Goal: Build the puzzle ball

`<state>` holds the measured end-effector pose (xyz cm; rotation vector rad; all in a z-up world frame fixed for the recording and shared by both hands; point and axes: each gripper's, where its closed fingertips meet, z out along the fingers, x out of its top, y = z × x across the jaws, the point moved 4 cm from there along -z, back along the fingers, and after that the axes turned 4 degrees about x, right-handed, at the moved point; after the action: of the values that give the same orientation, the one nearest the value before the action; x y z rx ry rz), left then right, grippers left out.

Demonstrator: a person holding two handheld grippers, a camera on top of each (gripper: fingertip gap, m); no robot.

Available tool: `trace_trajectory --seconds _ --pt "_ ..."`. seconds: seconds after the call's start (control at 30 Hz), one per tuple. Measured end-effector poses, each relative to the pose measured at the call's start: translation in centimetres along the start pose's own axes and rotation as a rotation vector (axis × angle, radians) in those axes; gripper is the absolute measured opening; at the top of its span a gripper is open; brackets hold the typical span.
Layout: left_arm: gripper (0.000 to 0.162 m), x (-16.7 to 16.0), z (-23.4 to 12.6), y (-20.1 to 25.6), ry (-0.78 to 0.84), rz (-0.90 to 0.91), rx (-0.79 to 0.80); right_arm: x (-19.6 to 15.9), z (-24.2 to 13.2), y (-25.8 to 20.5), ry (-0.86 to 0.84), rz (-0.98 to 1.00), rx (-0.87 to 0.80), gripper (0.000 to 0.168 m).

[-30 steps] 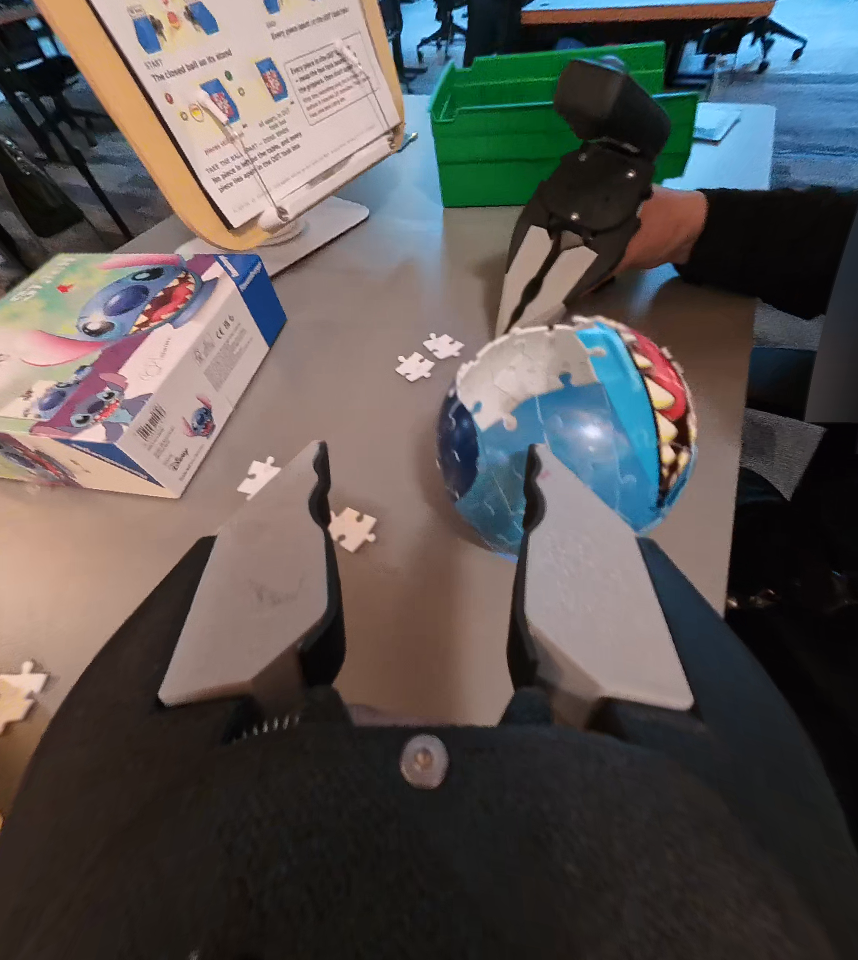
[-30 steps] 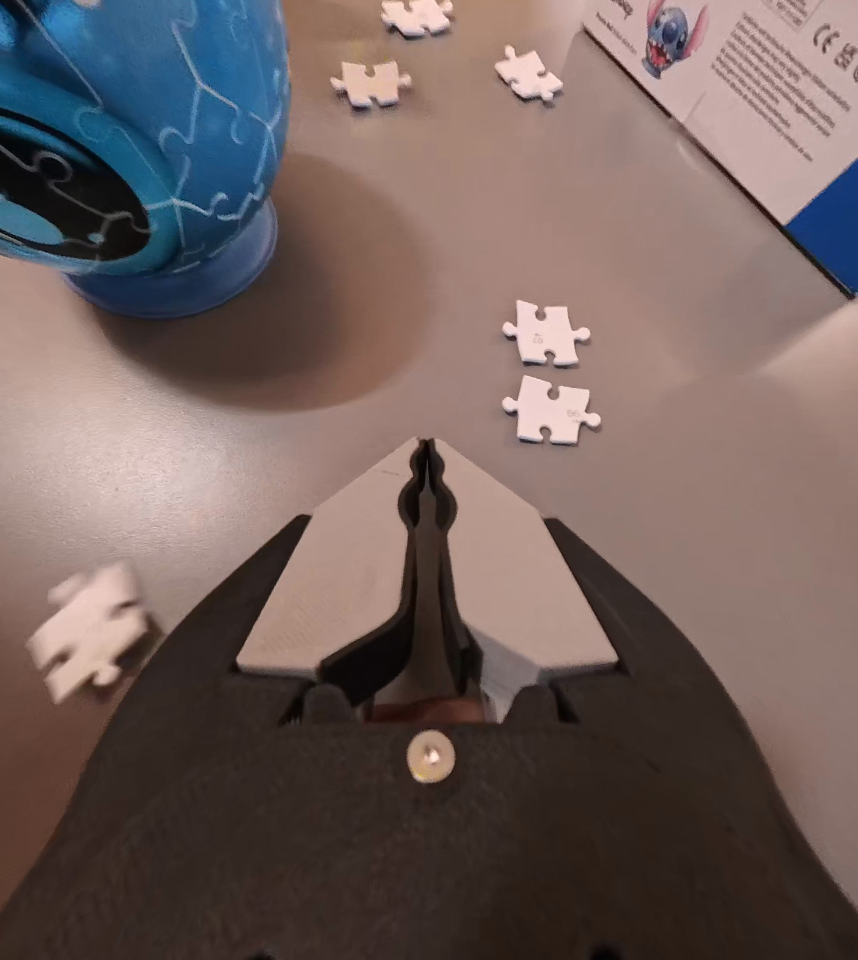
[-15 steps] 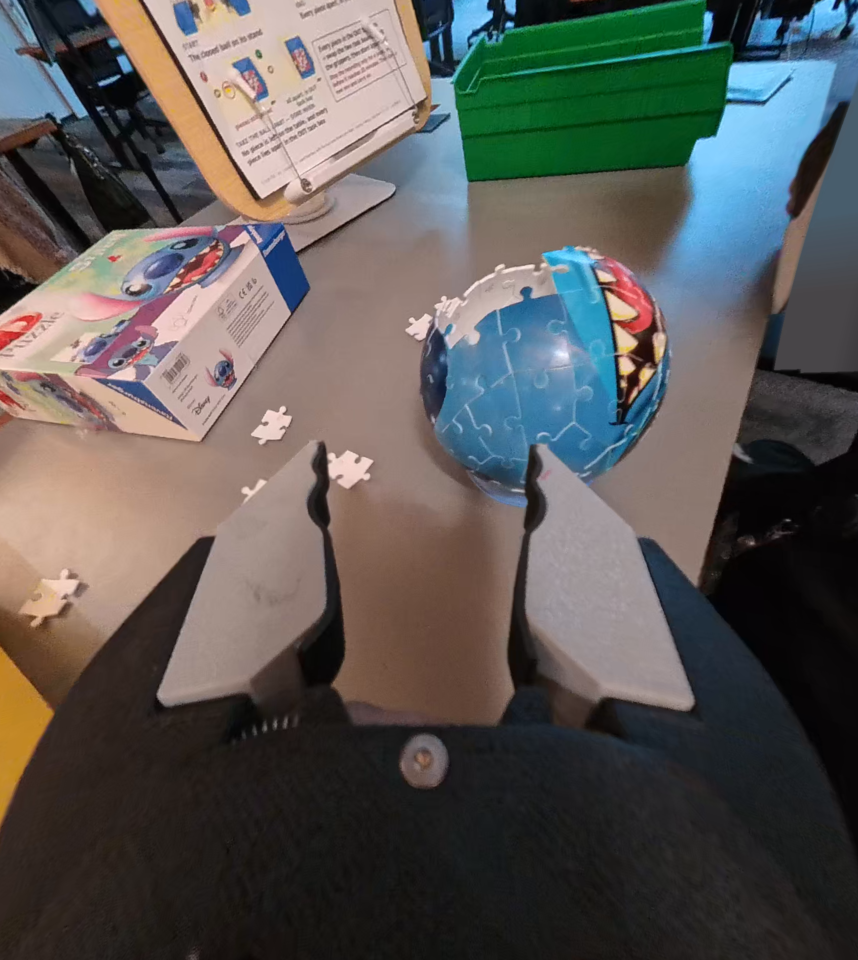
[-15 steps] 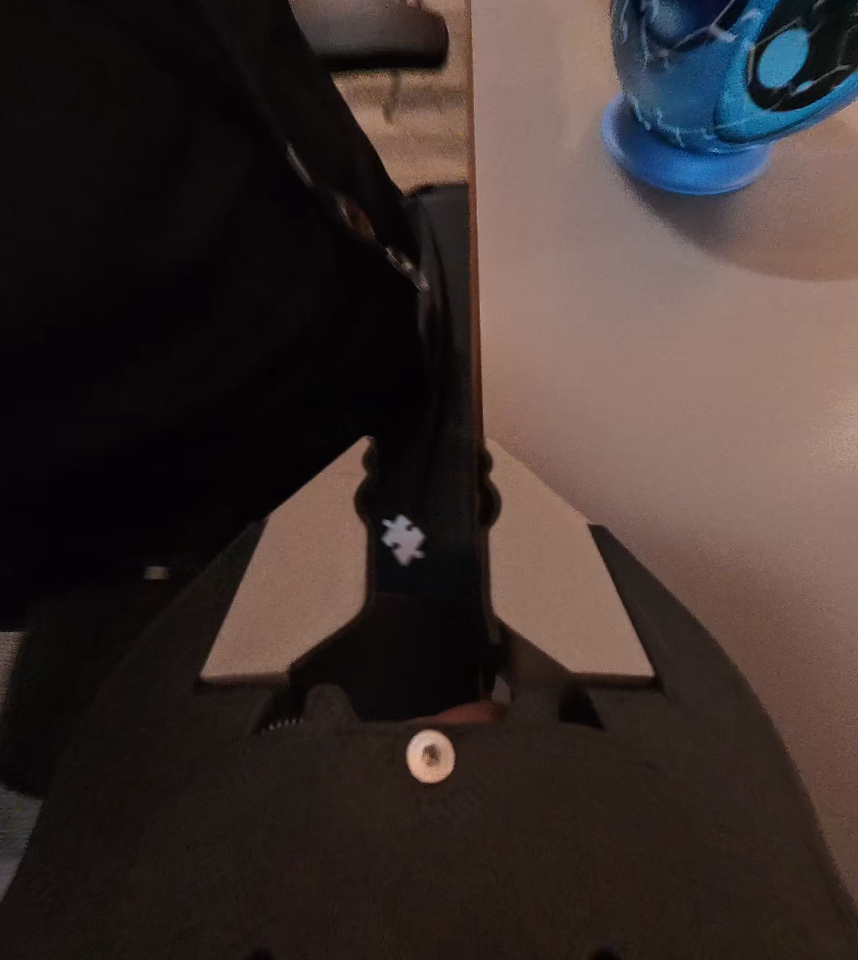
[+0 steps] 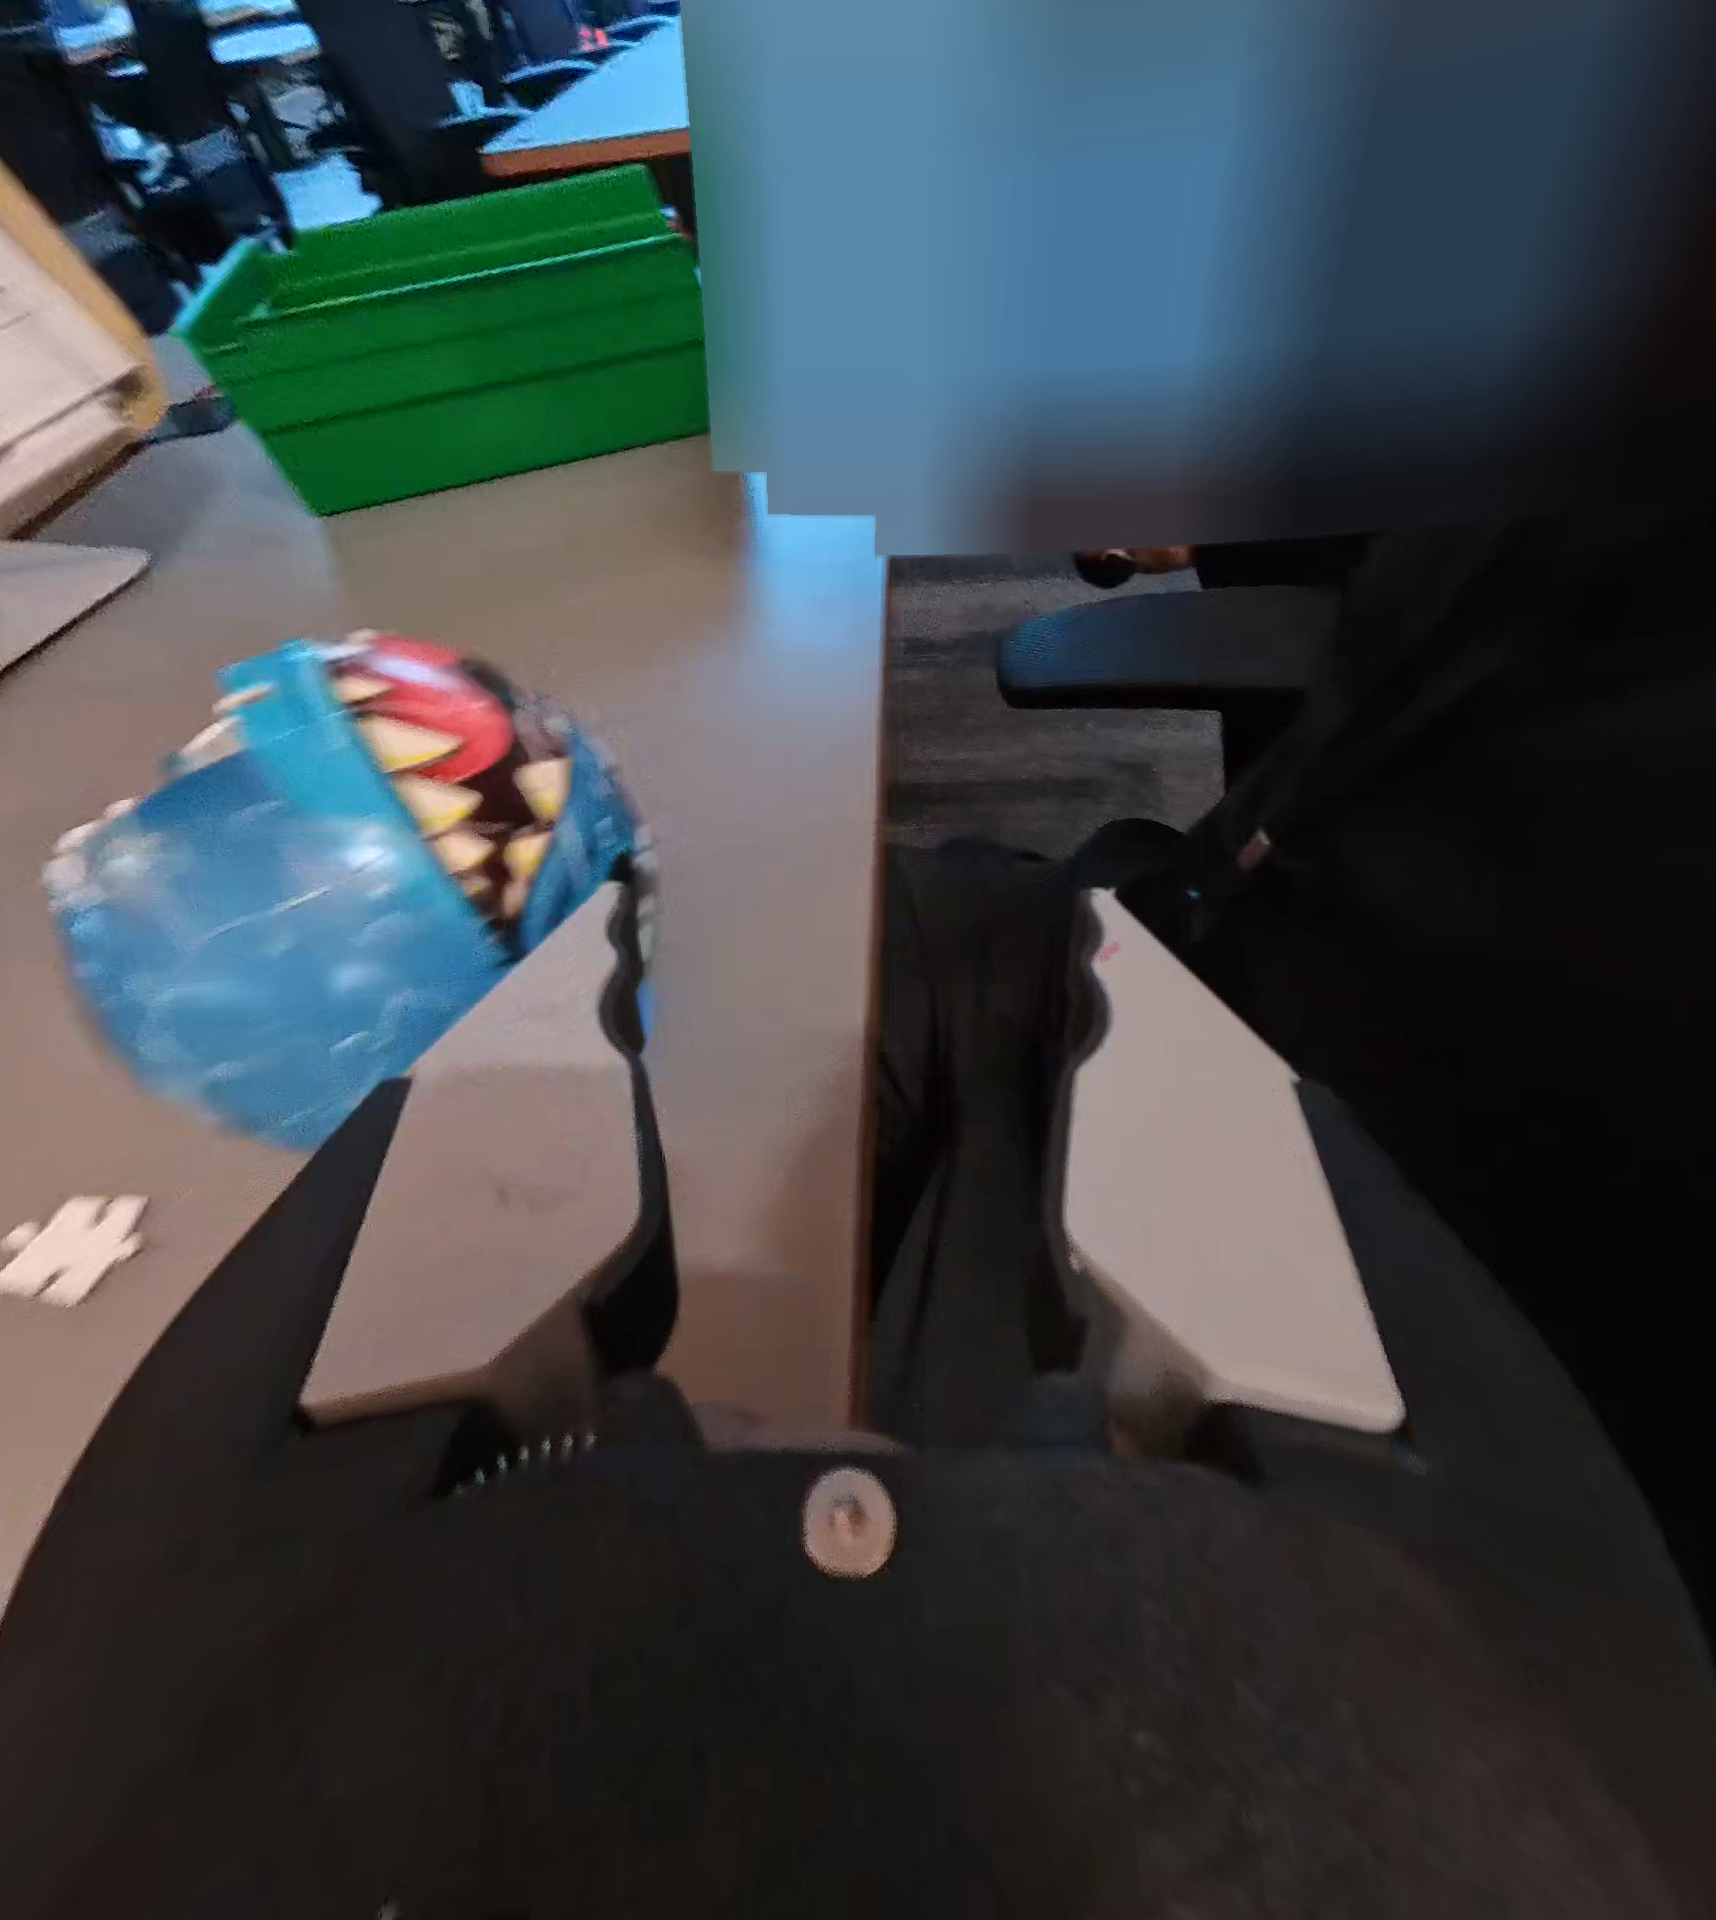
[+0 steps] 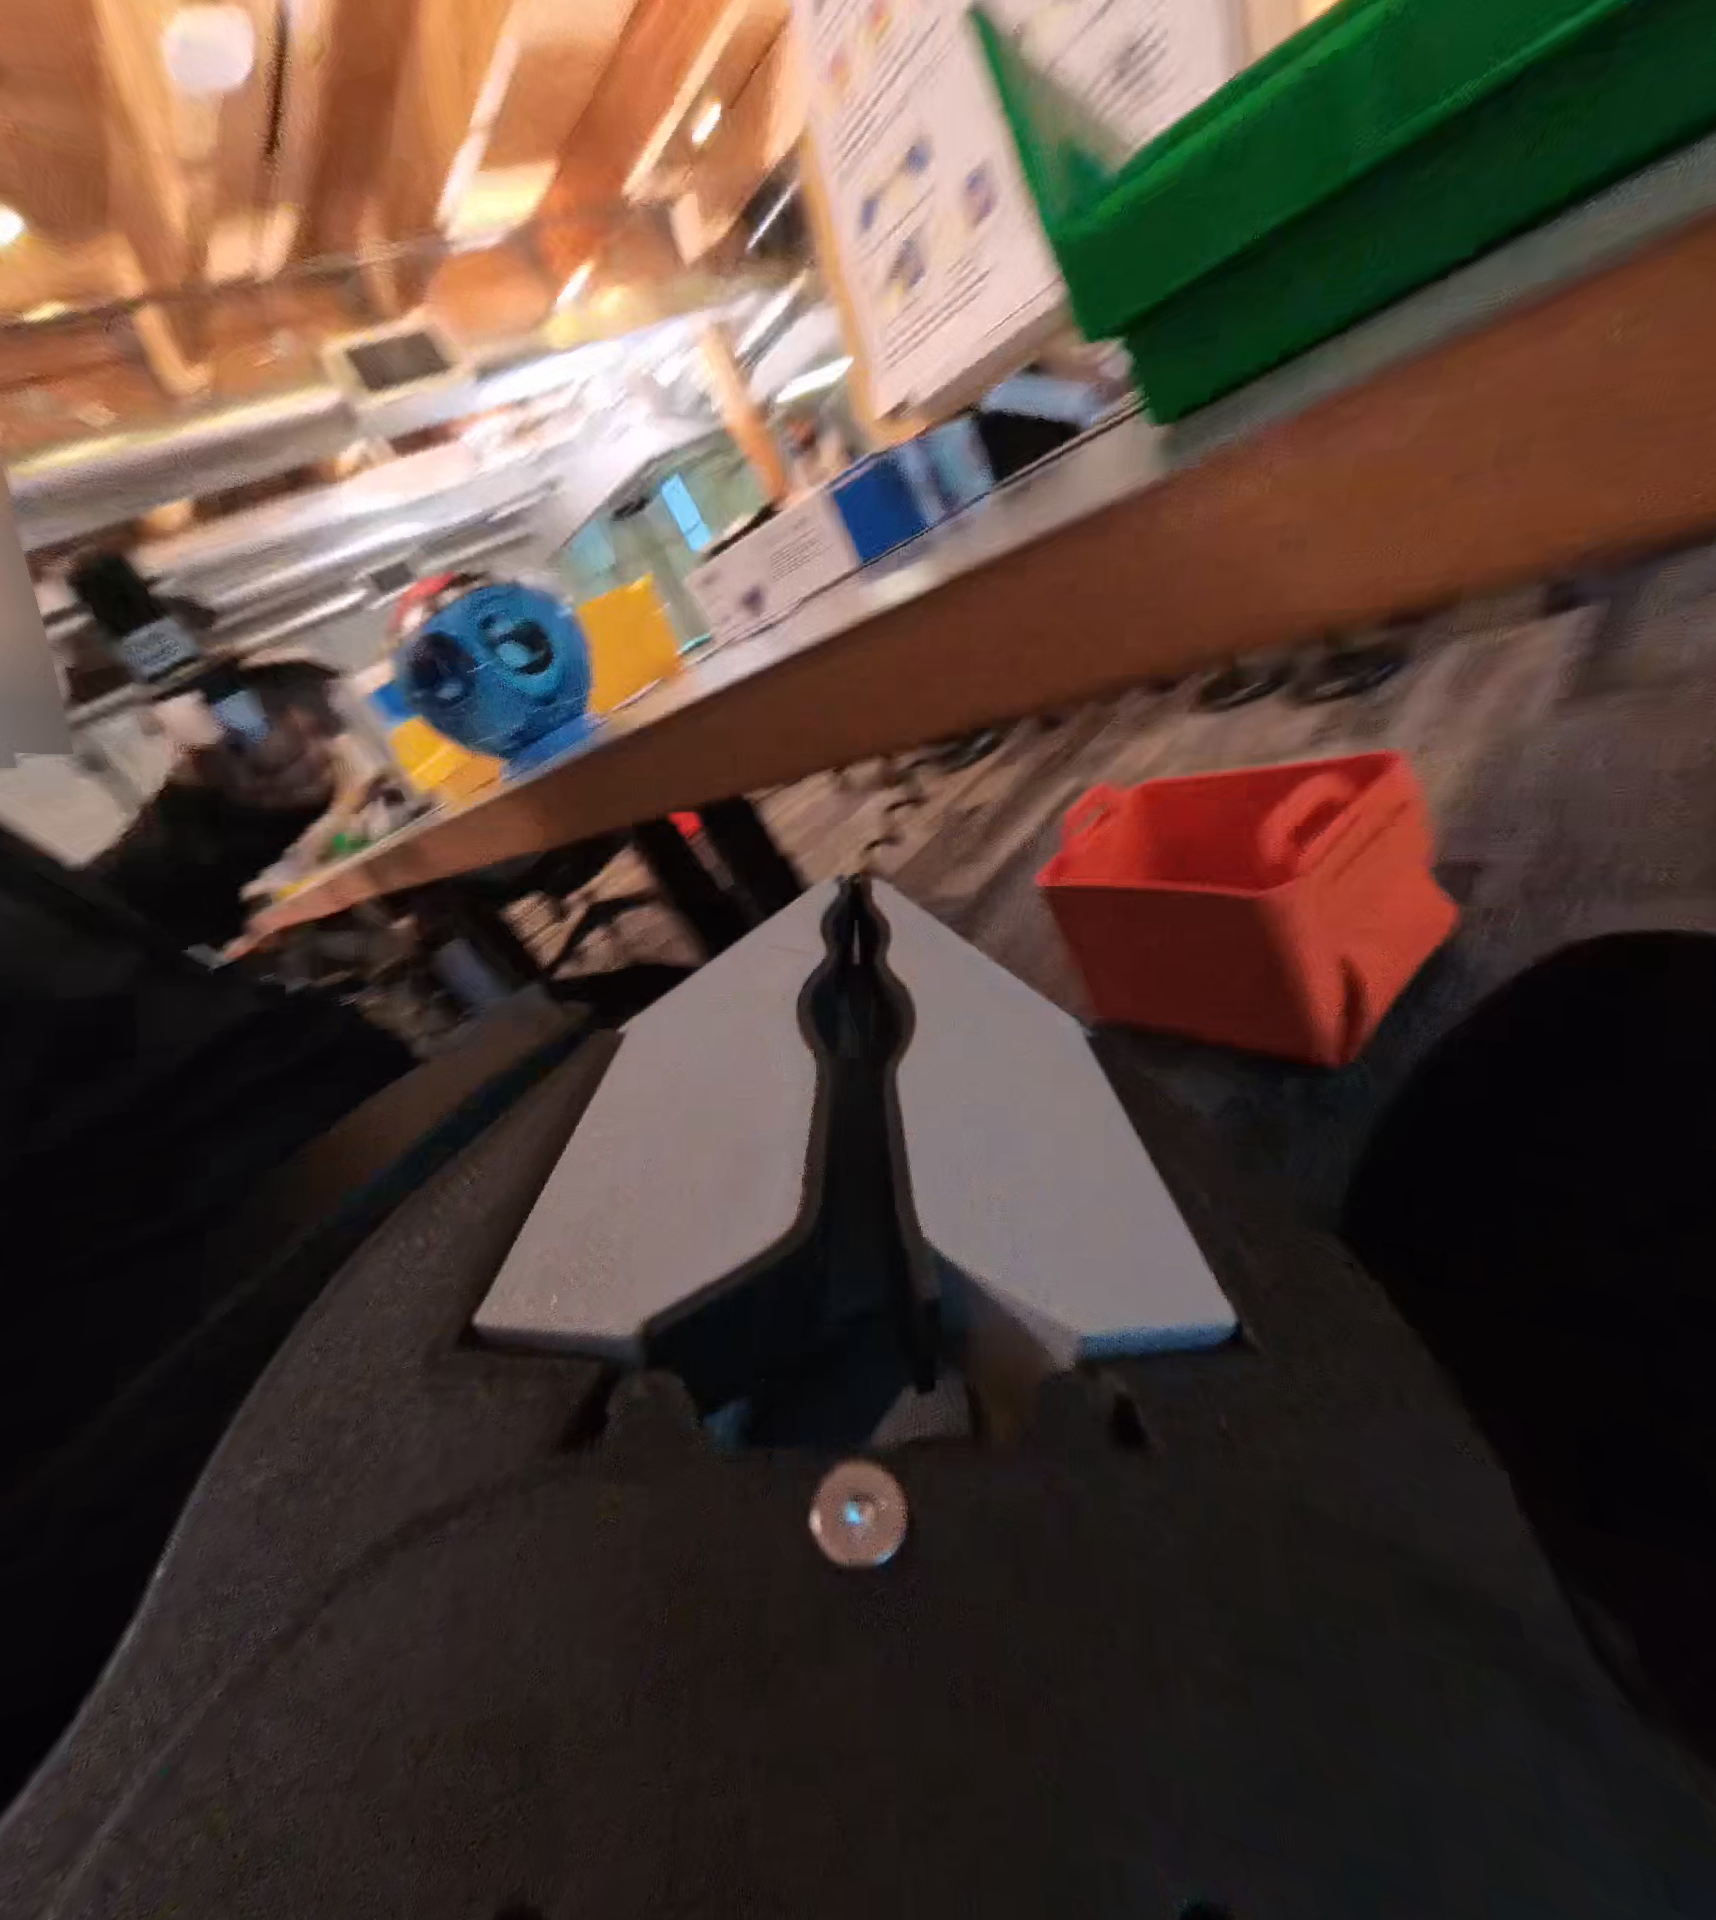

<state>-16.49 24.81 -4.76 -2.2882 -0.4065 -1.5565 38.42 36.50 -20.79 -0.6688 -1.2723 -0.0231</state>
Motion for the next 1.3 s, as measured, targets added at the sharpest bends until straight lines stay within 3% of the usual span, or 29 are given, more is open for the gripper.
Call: trace_trajectory --seconds 0.03,0.13,0.27,0.37,0.47,0.6,0.7,0.8,0.93,1.3 --pt "0.082 0.2 0.9 1.2 -0.003 0.007 -0.029 -0.8 -1.5 0.5 0.005 -0.024 -0.077 0.000" --pt "0.086 0.9 4.1 4.5 0.004 0.003 -0.113 -4.3 -5.6 2.8 -0.087 -0.021 -0.287 0.038" --pt "0.088 -0.1 10.2 8.1 -0.048 -0.007 -0.160 -11.7 -10.6 7.1 -0.287 0.063 -0.501 0.041" --pt "0.077 -1.6 14.3 10.6 -0.045 -0.070 -0.168 -18.3 -12.5 11.2 -0.401 0.112 -0.610 0.046" --pt "0.081 -6.0 17.2 12.5 -0.117 -0.184 -0.020 -25.8 -12.7 15.9 -0.552 0.136 -0.658 0.049" --pt "0.078 -13.1 19.8 15.5 -0.275 -0.354 0.094 -37.8 -10.5 20.2 -0.768 0.280 -0.593 0.051" --pt "0.078 -15.5 22.4 16.2 -0.352 -0.451 0.080 -46.7 -9.5 21.9 -0.934 0.309 -0.566 0.042" --pt "0.078 -16.7 24.9 15.9 -0.418 -0.484 0.042 -52.7 -9.5 24.5 -1.031 0.240 -0.644 0.040" --pt "0.076 -17.1 27.6 15.1 -0.463 -0.555 -0.012 -57.6 -9.5 27.3 -1.084 0.258 -0.767 0.041" --pt "0.072 -18.7 27.9 13.6 -0.485 -0.564 -0.065 -62.6 -8.9 25.9 -1.108 0.263 -0.853 0.041"
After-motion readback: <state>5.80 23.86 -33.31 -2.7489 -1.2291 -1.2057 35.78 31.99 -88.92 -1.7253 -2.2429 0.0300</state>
